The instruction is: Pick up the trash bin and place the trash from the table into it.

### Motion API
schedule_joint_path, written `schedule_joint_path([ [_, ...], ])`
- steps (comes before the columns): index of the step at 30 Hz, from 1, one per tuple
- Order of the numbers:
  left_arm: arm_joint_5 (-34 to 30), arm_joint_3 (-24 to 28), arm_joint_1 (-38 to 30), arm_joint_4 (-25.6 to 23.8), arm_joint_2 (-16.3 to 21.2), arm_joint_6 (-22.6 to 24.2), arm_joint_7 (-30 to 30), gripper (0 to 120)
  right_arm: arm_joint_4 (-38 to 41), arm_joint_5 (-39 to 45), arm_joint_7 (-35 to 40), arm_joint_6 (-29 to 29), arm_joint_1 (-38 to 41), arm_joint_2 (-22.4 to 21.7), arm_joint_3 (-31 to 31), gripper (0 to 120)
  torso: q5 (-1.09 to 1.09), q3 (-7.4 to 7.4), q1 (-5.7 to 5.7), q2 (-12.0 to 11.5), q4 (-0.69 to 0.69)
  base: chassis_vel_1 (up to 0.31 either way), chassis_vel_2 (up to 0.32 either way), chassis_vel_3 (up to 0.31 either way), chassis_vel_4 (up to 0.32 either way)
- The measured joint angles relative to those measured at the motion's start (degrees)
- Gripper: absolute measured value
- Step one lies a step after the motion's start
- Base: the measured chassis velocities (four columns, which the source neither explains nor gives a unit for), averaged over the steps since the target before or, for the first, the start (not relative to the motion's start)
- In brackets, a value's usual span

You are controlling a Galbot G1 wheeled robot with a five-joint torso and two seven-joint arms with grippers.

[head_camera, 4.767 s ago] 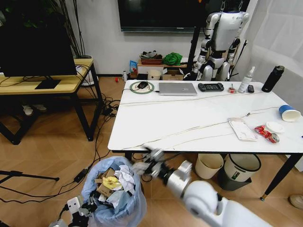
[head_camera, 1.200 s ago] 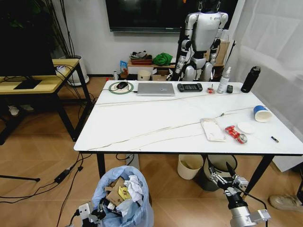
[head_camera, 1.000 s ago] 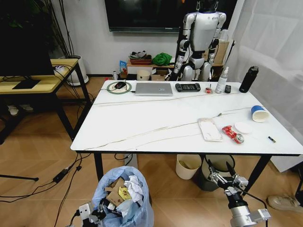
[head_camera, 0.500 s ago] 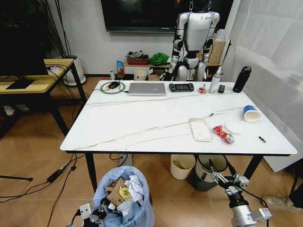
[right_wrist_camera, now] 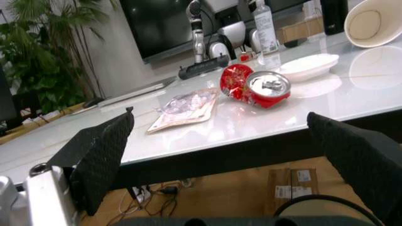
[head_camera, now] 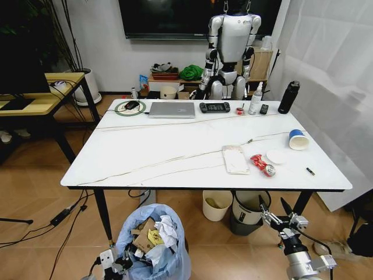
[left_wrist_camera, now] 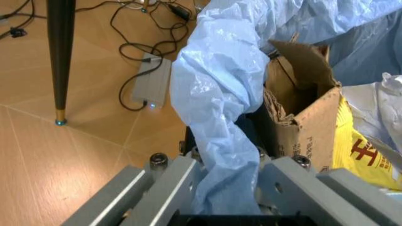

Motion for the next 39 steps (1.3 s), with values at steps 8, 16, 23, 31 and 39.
schedule_joint_path([
  [8, 0.01, -0.19, 0.51, 0.4, -0.22, -0.24, 0.09, 0, -0.47, 0.01, 0.17, 0.1, 0.49, -0.8, 0.0, 100, 0.01, 0.0, 0.0, 0.0, -0.01, -0.081, -0.082, 0.089, 0.086],
  [16, 0.57, -0.67, 1.37, -0.05, -0.67, -0.34, 0.12, 0, 1.71, -0.88, 3.49, -1.73, 3.03, -3.8, -1.22, 100, 0.0, 0.0, -0.01, 0.0, -0.01, -0.029, -0.033, 0.034, 0.033],
  [23, 1.07, -1.97, 2.61, -0.73, -1.53, -0.81, 0.23, 0, 3.56, 0.37, 10.15, -8.83, 7.27, -10.08, -3.99, 100, 0.01, 0.0, 0.0, 0.0, 0.01, 0.0, 0.0, 0.0, 0.0],
  [31, 0.99, -4.11, 3.5, -1.6, -2.28, -0.96, 0.3, 0, 3.82, 2.29, 12.23, -13.93, 12.24, -16.8, -9.28, 100, 0.01, 0.0, 0.0, 0.0, 0.0, 0.0, 0.0, 0.0, 0.0],
  [39, 1.82, -5.63, 3.74, -2.53, -3.75, -1.05, 0.34, 0, 3.51, -1.91, 15.72, -16.19, 19.09, -23.24, -19.48, 100, -0.01, 0.0, 0.0, 0.0, 0.0, 0.0, 0.0, 0.0, 0.0],
])
